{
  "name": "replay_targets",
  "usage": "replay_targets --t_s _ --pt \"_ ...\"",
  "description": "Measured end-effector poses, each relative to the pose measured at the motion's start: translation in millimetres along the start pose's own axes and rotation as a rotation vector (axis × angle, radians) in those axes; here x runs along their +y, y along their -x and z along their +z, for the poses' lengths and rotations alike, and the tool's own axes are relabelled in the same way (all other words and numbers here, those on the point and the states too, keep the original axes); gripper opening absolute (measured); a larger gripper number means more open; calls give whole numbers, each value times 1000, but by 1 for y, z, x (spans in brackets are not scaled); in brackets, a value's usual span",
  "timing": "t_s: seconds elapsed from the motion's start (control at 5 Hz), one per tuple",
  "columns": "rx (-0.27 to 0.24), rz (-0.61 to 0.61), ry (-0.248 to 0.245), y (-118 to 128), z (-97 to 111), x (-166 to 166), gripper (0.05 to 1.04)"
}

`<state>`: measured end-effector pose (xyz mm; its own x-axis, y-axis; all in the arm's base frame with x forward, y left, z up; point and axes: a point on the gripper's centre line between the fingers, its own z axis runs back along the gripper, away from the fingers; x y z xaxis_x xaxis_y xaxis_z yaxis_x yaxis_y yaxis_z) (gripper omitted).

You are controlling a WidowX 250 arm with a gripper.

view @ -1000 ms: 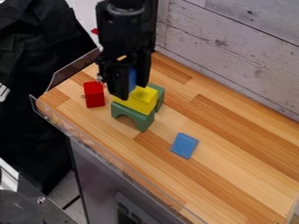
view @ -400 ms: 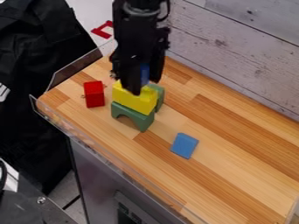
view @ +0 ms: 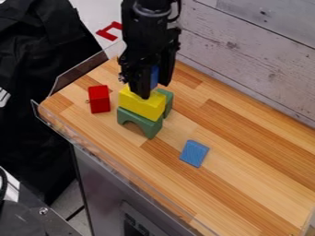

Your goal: Put blue cube on top of yellow object

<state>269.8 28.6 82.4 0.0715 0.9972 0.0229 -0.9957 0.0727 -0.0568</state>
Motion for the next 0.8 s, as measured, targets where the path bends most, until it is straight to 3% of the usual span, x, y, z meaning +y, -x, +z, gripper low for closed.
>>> replay_targets --t_s 0.6,0.8 --pt "15 29 -24 -2 -14 4 586" --pt "15 36 -21 -4 -16 4 637"
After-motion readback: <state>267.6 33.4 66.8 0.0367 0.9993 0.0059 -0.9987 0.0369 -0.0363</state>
